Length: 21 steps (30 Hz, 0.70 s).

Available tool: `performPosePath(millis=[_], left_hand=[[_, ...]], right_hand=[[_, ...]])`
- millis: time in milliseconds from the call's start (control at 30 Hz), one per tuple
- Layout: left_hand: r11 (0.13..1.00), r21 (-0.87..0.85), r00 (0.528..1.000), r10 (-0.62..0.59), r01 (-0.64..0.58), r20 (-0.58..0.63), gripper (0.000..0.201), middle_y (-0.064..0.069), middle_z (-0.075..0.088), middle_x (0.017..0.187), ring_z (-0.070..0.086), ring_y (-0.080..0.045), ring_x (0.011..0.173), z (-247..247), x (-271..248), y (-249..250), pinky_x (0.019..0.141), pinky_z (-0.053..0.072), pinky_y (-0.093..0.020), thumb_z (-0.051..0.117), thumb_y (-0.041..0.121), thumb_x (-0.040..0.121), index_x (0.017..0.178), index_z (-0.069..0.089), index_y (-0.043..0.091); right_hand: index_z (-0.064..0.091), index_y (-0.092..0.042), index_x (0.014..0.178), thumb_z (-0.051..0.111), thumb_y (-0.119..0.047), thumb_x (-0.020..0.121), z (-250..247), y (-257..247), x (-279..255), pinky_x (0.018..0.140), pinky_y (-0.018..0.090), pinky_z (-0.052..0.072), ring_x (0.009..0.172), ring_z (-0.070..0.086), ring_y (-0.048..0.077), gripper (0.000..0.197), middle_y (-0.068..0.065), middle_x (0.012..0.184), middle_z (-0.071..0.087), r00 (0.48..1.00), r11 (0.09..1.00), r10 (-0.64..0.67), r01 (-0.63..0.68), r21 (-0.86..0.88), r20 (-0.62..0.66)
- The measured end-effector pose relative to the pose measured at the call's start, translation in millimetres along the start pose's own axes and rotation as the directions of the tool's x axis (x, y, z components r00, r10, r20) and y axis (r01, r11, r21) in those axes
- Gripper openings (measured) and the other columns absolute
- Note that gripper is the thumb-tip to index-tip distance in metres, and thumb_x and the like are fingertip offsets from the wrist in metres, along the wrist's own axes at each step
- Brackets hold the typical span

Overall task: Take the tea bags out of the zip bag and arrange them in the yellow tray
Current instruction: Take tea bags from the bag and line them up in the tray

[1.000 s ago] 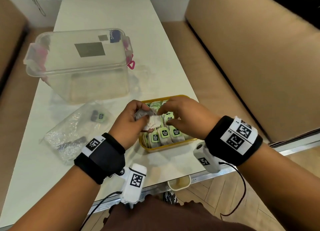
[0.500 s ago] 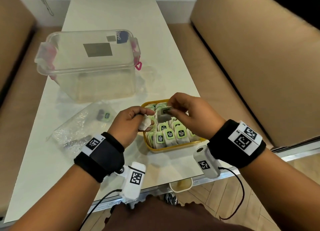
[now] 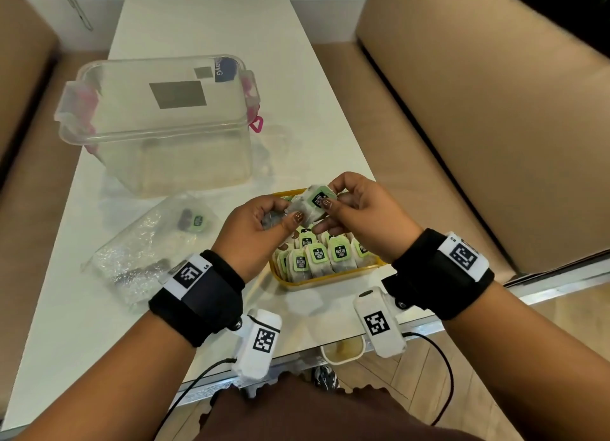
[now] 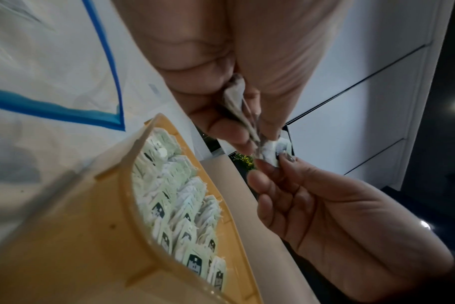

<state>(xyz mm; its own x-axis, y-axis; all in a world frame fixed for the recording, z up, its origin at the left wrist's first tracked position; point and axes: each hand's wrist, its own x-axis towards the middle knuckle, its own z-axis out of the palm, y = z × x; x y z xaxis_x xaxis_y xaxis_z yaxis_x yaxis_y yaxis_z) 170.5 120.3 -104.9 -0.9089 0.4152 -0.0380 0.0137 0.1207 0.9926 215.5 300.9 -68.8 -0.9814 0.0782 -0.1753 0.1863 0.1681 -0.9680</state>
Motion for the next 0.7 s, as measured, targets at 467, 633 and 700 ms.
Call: performPosePath(millis=[467, 633, 700], left_hand=[[0.98, 0.19, 0.998, -0.061, 0.053, 0.034, 0.007, 0.002, 0.07, 0.088, 0.069, -0.018, 0.083, 7.7, -6.3, -5.7, 0.083, 0.056, -0.046, 0.074, 0.027, 0.081, 0.087, 0.07, 0.025], [0.974, 0.214, 0.997, -0.069, 0.075, -0.037, 0.005, 0.006, 0.07, 0.098, 0.066, -0.011, 0.093, 3.7, -11.1, -14.8, 0.09, 0.053, -0.042, 0.069, 0.025, 0.086, 0.089, 0.071, 0.027], [0.972, 0.22, 0.996, -0.068, 0.077, -0.05, 0.005, 0.007, 0.07, 0.1, 0.065, -0.01, 0.096, 3.8, -11.7, -16.9, 0.091, 0.052, -0.039, 0.068, 0.025, 0.086, 0.09, 0.07, 0.027]], right_hand=[[0.069, -0.014, 0.087, 0.067, -0.014, 0.083, -41.3, -0.2, 0.8, 0.066, 0.037, 0.049, 0.071, 0.06, 0.023, 0.005, 0.004, 0.077, 0.067, 0.991, 0.729, -0.028, 0.111, -0.675, 0.133], [0.067, -0.02, 0.109, 0.061, -0.023, 0.087, -55.6, 4.0, 0.3, 0.075, 0.034, 0.049, 0.09, 0.059, 0.025, 0.023, 0.003, 0.098, 0.067, 0.938, 0.275, 0.257, 0.161, -0.948, 0.233], [0.065, -0.022, 0.113, 0.059, -0.023, 0.088, -53.2, 8.7, 0.8, 0.075, 0.031, 0.048, 0.093, 0.059, 0.024, 0.026, 0.002, 0.105, 0.066, 0.923, 0.213, 0.305, 0.172, -0.962, 0.233]])
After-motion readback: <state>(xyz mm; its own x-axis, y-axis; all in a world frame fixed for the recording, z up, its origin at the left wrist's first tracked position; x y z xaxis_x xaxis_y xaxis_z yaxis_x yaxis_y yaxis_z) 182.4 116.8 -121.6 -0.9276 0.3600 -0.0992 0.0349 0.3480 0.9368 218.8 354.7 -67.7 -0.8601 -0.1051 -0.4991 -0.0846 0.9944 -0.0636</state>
